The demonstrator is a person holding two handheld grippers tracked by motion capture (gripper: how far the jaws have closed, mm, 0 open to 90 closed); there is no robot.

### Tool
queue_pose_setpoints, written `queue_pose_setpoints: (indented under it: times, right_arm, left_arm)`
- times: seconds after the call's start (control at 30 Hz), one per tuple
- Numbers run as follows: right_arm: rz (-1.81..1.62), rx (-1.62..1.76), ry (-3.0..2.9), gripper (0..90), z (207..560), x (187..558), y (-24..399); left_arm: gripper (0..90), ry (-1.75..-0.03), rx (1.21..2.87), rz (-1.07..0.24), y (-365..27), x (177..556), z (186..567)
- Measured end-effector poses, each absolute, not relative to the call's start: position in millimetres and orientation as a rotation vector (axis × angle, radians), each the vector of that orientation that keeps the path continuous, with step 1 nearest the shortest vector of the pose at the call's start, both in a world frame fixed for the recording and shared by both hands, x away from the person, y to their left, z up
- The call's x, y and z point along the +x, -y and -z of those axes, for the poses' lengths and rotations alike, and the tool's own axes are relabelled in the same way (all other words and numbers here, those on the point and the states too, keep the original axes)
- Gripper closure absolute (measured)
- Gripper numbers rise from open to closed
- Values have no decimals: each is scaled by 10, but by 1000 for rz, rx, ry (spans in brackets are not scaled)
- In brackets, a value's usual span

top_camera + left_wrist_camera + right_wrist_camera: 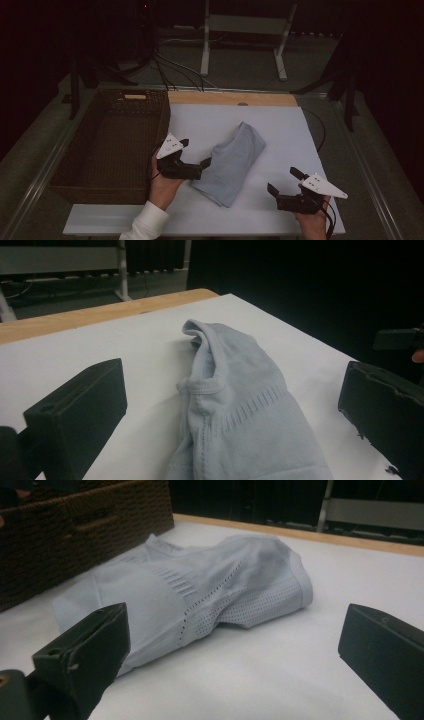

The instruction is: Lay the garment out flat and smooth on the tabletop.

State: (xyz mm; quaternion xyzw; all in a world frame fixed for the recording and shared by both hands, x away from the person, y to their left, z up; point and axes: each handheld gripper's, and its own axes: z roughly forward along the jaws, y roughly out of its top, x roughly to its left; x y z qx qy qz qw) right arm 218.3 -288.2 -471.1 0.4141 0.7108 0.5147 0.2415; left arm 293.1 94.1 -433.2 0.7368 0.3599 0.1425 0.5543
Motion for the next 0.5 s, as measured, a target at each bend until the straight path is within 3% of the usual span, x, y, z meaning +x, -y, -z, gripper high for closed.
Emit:
queue_pose_setpoints:
  times: [0.5]
  right_arm:
    - [-1356,1133,-2084,4,4640,2395,2584]
  left_arm:
    - [1,-856,1738,-362,-977,2932,4338]
